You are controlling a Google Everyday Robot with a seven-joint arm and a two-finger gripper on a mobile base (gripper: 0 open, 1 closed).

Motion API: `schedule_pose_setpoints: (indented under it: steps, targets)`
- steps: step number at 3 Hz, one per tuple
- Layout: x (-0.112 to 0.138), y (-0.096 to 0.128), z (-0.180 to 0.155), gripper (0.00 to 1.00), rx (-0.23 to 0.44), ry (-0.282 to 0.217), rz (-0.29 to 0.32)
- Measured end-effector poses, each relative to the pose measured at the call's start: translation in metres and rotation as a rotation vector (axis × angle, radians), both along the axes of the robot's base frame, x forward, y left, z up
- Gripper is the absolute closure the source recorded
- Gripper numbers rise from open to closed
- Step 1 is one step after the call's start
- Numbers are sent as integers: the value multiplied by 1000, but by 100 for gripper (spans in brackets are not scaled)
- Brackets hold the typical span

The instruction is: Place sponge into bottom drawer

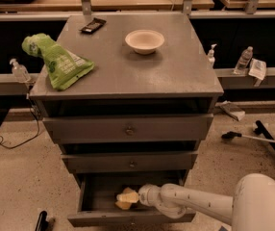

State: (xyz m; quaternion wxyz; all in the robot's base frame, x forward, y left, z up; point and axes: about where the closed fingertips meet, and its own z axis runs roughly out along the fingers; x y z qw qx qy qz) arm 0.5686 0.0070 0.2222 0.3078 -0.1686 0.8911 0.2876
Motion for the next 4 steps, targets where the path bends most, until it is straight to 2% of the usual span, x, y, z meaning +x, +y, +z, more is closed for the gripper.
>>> schedule_pose_setpoints:
  steps: [2,3,4]
  targets:
    - [0,1,2,0,-2,-18,9]
    - [5,-16,10,0,14,-77,-66]
    - [10,-28,16,0,35,-107,-113]
